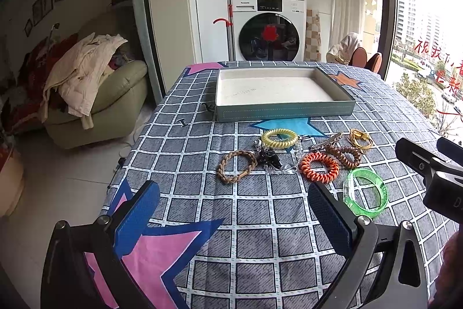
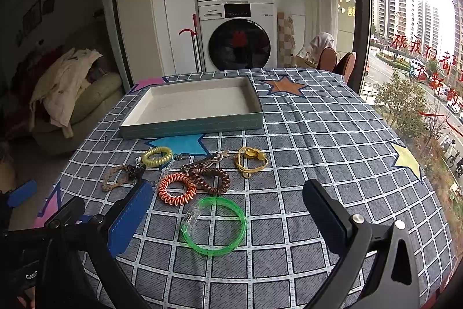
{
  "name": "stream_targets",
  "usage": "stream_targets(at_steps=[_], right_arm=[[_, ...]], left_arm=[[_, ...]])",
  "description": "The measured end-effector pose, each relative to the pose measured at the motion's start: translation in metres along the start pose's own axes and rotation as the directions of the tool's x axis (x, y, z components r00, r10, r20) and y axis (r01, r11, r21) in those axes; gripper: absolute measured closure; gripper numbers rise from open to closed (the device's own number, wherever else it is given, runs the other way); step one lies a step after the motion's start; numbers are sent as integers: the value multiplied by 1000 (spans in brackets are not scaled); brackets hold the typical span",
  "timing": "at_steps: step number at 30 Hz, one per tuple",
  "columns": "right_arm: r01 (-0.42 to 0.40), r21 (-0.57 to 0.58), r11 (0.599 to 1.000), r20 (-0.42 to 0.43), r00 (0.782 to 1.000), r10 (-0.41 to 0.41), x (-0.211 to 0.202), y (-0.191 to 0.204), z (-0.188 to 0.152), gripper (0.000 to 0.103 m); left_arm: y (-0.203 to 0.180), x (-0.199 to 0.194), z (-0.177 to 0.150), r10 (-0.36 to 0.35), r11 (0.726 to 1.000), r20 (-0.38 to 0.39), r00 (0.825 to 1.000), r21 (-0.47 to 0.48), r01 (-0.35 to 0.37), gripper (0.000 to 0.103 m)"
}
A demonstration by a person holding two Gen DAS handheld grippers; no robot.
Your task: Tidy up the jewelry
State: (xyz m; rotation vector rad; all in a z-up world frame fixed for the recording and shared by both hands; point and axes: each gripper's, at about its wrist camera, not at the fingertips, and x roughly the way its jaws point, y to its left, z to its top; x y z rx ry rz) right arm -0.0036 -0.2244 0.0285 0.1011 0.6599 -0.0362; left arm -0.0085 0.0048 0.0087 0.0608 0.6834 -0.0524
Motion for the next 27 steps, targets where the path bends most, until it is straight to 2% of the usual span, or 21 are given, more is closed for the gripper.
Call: stream_targets(at_steps=[27], right_arm=[[-13, 5, 1000, 10, 1000, 13, -2, 2, 3, 0]], left_arm=[[0, 2, 0, 0, 1000, 5, 1000, -7, 0, 0]])
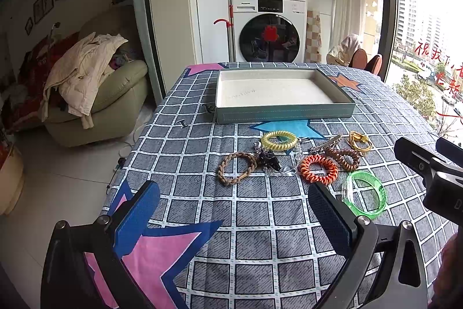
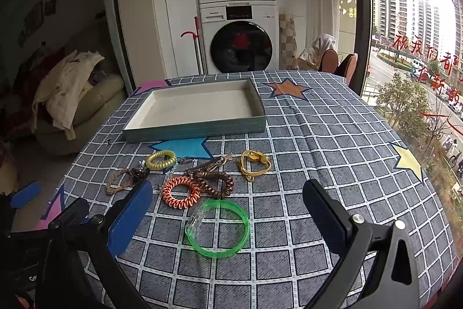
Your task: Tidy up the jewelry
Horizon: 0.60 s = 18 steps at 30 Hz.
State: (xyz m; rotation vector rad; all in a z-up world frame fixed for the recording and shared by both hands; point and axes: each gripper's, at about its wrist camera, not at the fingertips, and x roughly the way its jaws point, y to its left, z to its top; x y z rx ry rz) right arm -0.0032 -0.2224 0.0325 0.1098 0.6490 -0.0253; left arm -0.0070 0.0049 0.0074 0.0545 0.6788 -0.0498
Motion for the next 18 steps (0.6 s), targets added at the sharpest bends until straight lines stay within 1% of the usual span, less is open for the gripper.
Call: stream_targets(at_steps=[18], right_arm=[[-3, 1, 1000, 2, 1000, 3, 0, 0, 1, 0]], left_arm=[[-1, -1, 2, -1, 1000, 2, 1000, -3, 1, 0]])
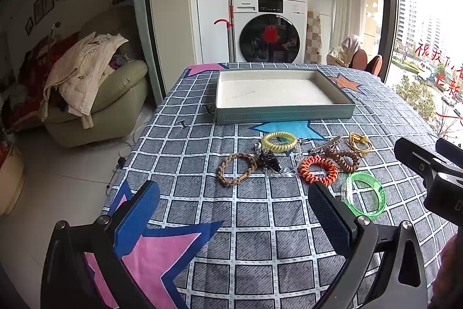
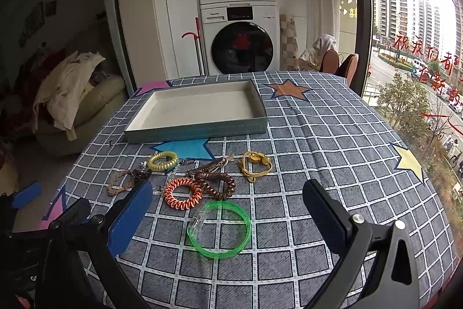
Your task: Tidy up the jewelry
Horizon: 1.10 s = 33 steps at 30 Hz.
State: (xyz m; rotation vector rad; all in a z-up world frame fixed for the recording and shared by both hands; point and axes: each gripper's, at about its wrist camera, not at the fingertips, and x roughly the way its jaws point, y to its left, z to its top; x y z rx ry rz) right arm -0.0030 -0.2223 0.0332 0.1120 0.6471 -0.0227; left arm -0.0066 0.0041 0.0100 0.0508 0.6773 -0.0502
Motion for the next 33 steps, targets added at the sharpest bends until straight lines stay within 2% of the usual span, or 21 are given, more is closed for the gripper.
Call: stream_targets(at_steps=[33], right_arm=[[0, 16, 1000, -7, 1000, 0, 5, -4, 1, 0]], left_arm=[[6, 9, 0, 2, 1000, -29, 1000, -16, -3, 0]])
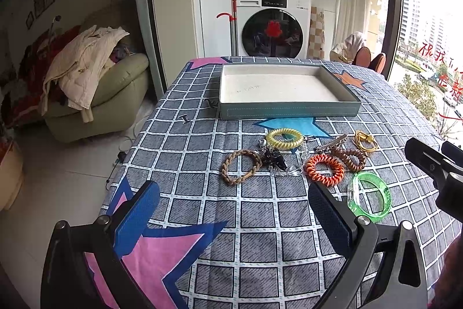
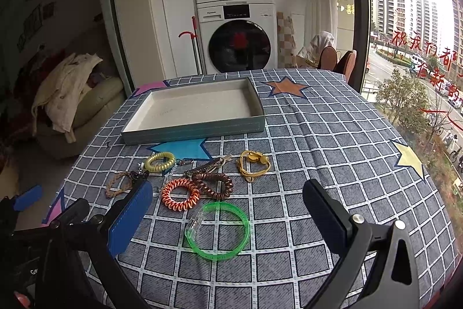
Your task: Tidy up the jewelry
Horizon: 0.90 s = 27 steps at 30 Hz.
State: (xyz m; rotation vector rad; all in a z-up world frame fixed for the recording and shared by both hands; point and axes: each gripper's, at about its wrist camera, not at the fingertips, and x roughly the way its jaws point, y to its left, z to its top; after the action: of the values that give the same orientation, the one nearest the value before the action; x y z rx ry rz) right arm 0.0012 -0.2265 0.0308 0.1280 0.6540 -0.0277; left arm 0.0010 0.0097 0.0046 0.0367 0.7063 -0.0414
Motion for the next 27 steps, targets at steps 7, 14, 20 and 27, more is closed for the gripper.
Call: stream_targets(at_steps=[7, 14, 20, 27], right_arm=[[1, 1, 1000, 1, 1000, -1, 1, -1, 0, 0], [2, 2, 1000, 0, 1000, -2, 1, -1, 0, 0], [0, 3, 1000, 0, 1000, 0, 1, -1, -1, 0], [0, 5, 1000, -1, 1000, 0, 1, -2, -1, 0]], left_arm=[[0, 0, 0, 0, 1000, 1, 1000, 0, 0, 0], [0, 1, 0, -1, 1000, -1, 1000, 3, 1, 0], [0, 1, 0, -2, 1000, -2, 1000, 3, 2, 0], [0, 3, 0, -1, 1000, -3, 1000, 5, 1, 0]])
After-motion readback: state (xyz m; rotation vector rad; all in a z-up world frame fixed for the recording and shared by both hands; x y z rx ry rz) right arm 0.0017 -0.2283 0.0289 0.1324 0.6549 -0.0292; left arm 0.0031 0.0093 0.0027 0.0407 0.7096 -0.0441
